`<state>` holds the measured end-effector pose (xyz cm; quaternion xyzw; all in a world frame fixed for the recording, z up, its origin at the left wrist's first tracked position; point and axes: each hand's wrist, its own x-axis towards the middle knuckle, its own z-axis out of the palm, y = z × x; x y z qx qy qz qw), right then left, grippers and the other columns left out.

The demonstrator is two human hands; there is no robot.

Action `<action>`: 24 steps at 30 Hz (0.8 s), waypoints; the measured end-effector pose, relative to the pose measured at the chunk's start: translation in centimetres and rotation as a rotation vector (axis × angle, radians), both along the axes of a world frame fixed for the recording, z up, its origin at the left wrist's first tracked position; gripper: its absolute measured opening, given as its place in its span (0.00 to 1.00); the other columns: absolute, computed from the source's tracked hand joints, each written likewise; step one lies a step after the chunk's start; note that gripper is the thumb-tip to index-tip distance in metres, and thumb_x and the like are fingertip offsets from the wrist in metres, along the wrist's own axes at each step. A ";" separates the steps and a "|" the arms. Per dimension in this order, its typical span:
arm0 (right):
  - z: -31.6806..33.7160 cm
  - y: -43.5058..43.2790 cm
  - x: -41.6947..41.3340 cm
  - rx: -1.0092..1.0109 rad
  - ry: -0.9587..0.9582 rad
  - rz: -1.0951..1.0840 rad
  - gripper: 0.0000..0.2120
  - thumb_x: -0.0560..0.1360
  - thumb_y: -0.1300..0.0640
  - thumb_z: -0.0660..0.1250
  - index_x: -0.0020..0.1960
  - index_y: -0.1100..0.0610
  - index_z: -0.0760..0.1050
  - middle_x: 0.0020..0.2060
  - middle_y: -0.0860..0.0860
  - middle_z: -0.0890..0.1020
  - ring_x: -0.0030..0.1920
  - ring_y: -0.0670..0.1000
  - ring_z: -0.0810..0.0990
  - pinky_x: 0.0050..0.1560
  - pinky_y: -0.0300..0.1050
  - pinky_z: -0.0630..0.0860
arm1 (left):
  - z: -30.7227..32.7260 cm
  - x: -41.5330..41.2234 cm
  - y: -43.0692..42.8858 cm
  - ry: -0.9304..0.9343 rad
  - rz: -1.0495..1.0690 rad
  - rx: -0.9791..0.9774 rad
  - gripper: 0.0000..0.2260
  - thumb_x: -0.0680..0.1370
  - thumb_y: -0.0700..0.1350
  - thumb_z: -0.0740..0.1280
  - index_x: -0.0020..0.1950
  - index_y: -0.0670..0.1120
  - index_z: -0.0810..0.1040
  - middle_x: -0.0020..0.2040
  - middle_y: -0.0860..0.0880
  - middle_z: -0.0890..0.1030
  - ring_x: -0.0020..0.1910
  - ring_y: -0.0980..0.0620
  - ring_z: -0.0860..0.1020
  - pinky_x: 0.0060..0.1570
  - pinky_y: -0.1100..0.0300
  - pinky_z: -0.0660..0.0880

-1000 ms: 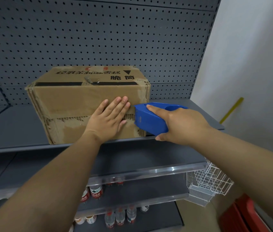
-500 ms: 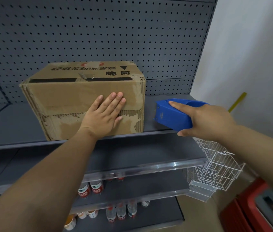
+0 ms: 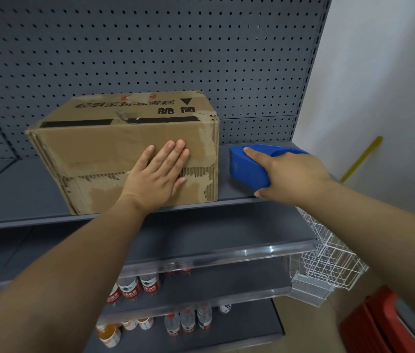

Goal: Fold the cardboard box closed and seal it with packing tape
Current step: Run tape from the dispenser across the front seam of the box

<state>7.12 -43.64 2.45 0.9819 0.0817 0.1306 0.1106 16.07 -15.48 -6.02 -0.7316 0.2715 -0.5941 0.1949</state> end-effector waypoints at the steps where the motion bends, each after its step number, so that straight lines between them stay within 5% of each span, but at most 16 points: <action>1: 0.1 0.2 0.3 -0.006 0.002 0.001 0.41 0.70 0.36 0.64 0.75 0.38 0.42 0.48 0.51 0.78 0.47 0.55 0.78 0.39 0.45 0.76 | 0.0 0.0 -0.1 0.001 -0.002 0.003 0.29 0.79 0.54 0.54 0.76 0.42 0.53 0.78 0.45 0.43 0.76 0.49 0.44 0.74 0.51 0.40; 18: -1.0 3.3 1.5 0.025 0.006 -0.016 0.40 0.72 0.39 0.64 0.75 0.40 0.43 0.32 0.49 0.70 0.33 0.52 0.73 0.29 0.40 0.70 | -0.4 -0.4 0.1 0.083 -0.008 -0.026 0.28 0.81 0.54 0.49 0.77 0.44 0.47 0.77 0.46 0.39 0.76 0.50 0.41 0.74 0.52 0.39; 24: 0.0 2.7 2.3 0.046 -0.031 -0.084 0.40 0.72 0.39 0.64 0.76 0.41 0.45 0.35 0.50 0.73 0.34 0.52 0.72 0.26 0.39 0.65 | -0.1 -0.4 0.0 0.078 -0.005 -0.036 0.28 0.81 0.54 0.50 0.77 0.43 0.48 0.77 0.46 0.40 0.76 0.50 0.41 0.74 0.52 0.40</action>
